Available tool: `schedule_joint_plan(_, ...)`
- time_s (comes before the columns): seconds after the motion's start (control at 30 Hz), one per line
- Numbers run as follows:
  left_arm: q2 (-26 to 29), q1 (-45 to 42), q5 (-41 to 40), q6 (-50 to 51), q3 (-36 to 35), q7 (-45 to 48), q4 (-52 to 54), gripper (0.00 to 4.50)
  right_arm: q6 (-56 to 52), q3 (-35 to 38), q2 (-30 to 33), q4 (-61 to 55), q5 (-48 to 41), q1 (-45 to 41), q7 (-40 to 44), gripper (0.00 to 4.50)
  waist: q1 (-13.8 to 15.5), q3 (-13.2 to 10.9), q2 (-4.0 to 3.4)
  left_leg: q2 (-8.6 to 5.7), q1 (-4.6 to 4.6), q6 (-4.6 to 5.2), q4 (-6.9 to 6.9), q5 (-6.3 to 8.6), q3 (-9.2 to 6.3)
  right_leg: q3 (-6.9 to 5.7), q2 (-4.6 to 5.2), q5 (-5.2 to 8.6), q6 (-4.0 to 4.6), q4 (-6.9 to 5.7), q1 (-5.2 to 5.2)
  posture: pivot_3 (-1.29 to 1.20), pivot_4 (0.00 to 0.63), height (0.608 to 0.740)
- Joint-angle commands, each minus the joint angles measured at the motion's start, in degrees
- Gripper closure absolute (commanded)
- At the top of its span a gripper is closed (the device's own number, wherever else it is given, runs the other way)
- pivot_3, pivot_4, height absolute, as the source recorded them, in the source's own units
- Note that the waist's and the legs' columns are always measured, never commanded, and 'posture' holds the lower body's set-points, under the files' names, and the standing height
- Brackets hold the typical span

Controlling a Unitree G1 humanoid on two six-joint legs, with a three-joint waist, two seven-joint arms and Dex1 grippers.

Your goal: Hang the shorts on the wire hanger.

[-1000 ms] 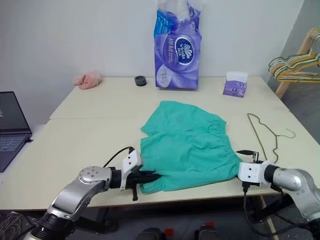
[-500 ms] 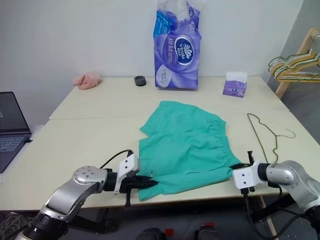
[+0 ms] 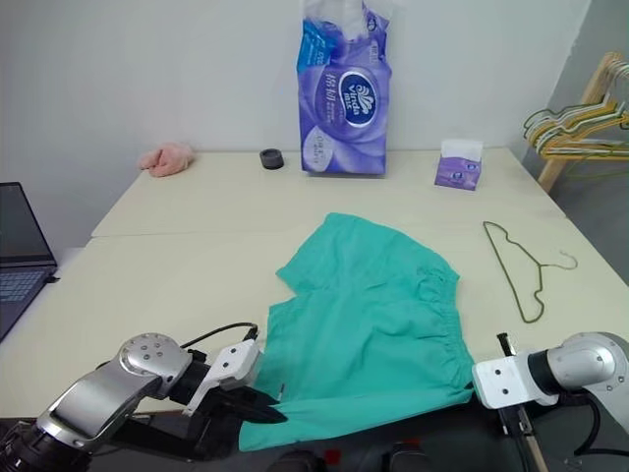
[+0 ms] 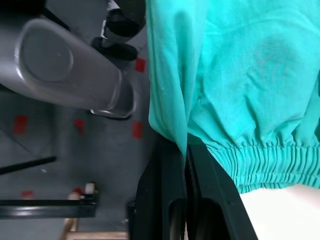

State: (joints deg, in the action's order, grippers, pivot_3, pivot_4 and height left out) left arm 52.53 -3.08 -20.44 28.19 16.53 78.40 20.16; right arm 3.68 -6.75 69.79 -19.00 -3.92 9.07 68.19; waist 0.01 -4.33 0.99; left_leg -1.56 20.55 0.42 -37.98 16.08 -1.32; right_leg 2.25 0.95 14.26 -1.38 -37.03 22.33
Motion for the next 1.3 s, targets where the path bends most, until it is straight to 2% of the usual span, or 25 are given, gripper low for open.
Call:
schedule_joint_plan(0.03,0.5,0.6,-1.0,0.5,0.6,0.5,2.2,4.50,-1.4,1.0,-0.4,-1.6,1.4,0.0,-0.7,4.44,0.0,-0.1,0.01,0.00,0.00,0.00,0.00,0.01,0.00,0.00,0.00,0.01,-0.01,0.00,0.00,-0.05,0.063,0.740)
schedule_joint_plan(0.13,0.1,0.7,-0.5,0.5,0.9,-0.4,2.1,4.50,-2.9,1.3,0.1,-2.8,0.3,0.5,0.9,4.44,-0.1,-0.1,0.01,0.00,0.00,0.00,0.00,0.01,0.01,0.00,0.00,0.01,-0.01,0.00,0.00,-0.04,0.065,0.740)
schedule_joint_plan(0.17,-0.7,0.5,-0.6,0.7,0.6,-1.5,1.9,4.28,-3.4,1.5,-0.1,-3.3,-0.5,0.2,1.2,4.48,-0.1,-0.1,0.01,0.00,0.00,-0.01,0.00,0.01,0.01,0.00,0.00,0.01,-0.02,0.00,0.00,-0.04,0.065,0.740)
schedule_joint_plan(0.27,-1.3,0.2,-1.6,2.2,0.5,-2.1,1.8,3.57,-4.5,2.0,0.2,-3.6,-0.6,-0.8,1.8,3.82,-0.1,-0.2,-0.02,0.00,0.00,-0.01,0.00,0.01,0.01,0.01,0.00,0.01,-0.02,0.00,0.00,-0.04,0.063,0.740)
schedule_joint_plan(0.43,-2.3,-0.1,-2.1,2.9,0.4,-3.1,2.0,2.07,-6.9,6.0,2.3,-4.0,-2.6,-0.1,3.8,2.18,-0.1,-0.3,-0.09,0.00,0.00,-0.01,-0.01,0.01,0.02,0.01,0.00,0.01,-0.03,0.00,0.01,-0.05,0.062,0.740)
schedule_joint_plan(0.53,-3.2,-0.2,-2.0,2.6,0.4,-4.2,2.1,1.13,-8.7,11.5,2.8,-3.0,-5.0,1.0,4.4,1.10,-0.1,-0.3,-0.05,0.01,0.00,-0.01,-0.01,0.01,0.01,-0.01,-0.01,0.01,-0.02,0.00,0.01,-0.05,0.065,0.740)
schedule_joint_plan(0.63,-6.1,-1.3,-2.6,2.8,-0.4,-7.3,2.4,0.23,-14.3,18.2,-0.5,-0.5,-10.1,-0.8,1.6,0.07,-0.1,-0.4,0.03,0.01,0.00,-0.01,-0.01,0.01,0.02,0.01,-0.01,0.01,-0.03,0.01,0.00,-0.06,0.066,0.740)
schedule_joint_plan(0.67,-7.7,-2.2,-2.8,3.1,-0.9,-9.0,2.4,0.05,-17.4,20.3,-2.4,0.4,-12.1,-2.2,-0.6,0.00,-0.1,-0.4,0.11,0.01,0.00,-0.01,-0.01,0.01,0.02,0.01,-0.01,0.01,-0.03,0.01,0.00,-0.06,0.067,0.740)
schedule_joint_plan(0.83,-15.3,-8.5,-2.3,3.4,-3.5,-17.5,0.0,0.05,-34.5,25.8,-12.2,2.7,-16.5,-7.1,-14.2,0.00,0.1,-0.6,0.40,-0.01,0.08,-0.01,-0.10,0.01,-0.06,0.00,-0.01,-0.18,-0.32,0.00,-0.02,-0.06,0.069,0.740)
schedule_joint_plan(0.9,-18.5,-12.4,-0.5,1.4,-4.4,-21.6,-2.0,0.05,-38.1,26.4,-18.2,5.8,-13.8,-10.3,-24.4,0.00,-0.1,-0.6,0.43,-0.01,0.10,-0.02,-0.07,0.02,-0.09,0.00,-0.02,-0.20,-0.35,0.01,-0.02,-0.06,0.069,0.740)
schedule_joint_plan(1.0,-21.1,-16.8,1.7,-0.9,-4.6,-24.5,-4.0,0.05,-43.4,27.0,-24.0,10.9,-11.9,-15.0,-34.1,0.00,-0.2,-0.6,0.35,-0.04,0.17,-0.03,-0.11,0.02,-0.06,0.06,-0.02,-0.29,-0.47,0.00,0.02,-0.06,0.066,0.740)
schedule_joint_plan(1.13,-22.2,-21.5,2.5,-3.1,-3.7,-23.9,-4.9,0.05,-45.7,27.7,-28.4,20.4,-9.8,-21.1,-42.9,0.00,-0.8,-0.6,0.23,-0.10,0.14,-0.03,-0.02,0.02,0.06,0.21,-0.01,-0.45,-0.24,0.00,0.08,-0.07,0.064,0.740)
schedule_joint_plan(1.3,-22.5,-24.9,3.0,-4.9,-3.1,-22.5,-5.7,0.05,-44.4,25.0,-28.7,30.3,-7.8,-26.0,-44.4,0.00,-1.6,-0.6,0.16,-0.14,0.18,-0.02,-0.03,0.02,0.05,0.19,-0.06,-0.45,-0.25,0.03,0.07,-0.07,0.064,0.740)
